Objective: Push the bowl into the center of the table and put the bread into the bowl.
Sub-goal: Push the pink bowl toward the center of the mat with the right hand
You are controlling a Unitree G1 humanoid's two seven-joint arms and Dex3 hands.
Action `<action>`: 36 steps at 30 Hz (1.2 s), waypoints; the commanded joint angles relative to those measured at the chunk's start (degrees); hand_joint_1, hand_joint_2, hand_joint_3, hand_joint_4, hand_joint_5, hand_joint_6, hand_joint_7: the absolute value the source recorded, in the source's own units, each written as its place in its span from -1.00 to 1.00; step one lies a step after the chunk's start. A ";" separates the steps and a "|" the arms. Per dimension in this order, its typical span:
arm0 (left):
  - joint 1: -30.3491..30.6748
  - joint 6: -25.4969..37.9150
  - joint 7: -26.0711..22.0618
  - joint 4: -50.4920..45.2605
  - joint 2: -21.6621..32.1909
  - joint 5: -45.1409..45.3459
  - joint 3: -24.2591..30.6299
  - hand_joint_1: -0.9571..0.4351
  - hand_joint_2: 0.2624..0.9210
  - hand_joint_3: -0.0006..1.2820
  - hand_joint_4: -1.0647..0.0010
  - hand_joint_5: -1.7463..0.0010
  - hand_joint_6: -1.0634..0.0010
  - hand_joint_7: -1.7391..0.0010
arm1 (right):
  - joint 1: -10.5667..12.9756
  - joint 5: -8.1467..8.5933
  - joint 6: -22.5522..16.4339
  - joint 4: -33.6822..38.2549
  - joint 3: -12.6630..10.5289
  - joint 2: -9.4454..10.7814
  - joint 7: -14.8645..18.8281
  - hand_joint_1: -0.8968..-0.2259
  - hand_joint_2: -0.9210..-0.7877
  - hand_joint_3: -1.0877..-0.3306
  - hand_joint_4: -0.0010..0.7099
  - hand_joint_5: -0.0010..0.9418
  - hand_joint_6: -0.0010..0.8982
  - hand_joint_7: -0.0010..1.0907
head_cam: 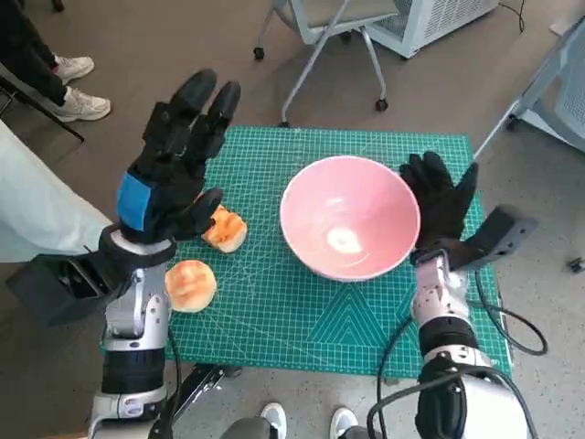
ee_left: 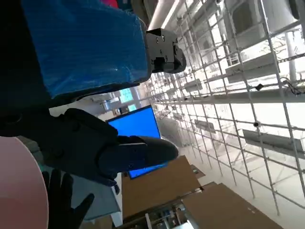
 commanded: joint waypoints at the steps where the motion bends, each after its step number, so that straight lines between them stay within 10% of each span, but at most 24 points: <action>1: 0.57 -1.26 0.49 -0.88 0.09 0.60 0.07 -0.49 1.00 -0.26 0.76 0.99 1.00 0.59 | -0.40 -0.60 1.43 0.95 0.34 1.20 -1.05 -0.02 -1.00 -0.33 -0.55 -0.97 -0.63 -0.59; 25: 0.23 -0.96 0.42 -0.30 -0.33 0.05 -0.57 -0.49 1.00 -0.25 0.77 1.00 1.00 0.55 | -1.38 -0.61 2.38 1.08 0.58 1.91 -1.25 -0.08 -1.00 -0.23 -0.54 -0.99 -0.60 -0.68; 36: 0.28 0.14 0.76 -0.62 -0.90 0.45 -1.93 -0.48 1.00 -0.24 0.78 1.00 1.00 0.53 | -0.74 -0.91 -3.77 -2.40 1.23 -2.02 0.67 0.02 -1.00 -0.31 -0.55 -1.00 -0.57 -0.70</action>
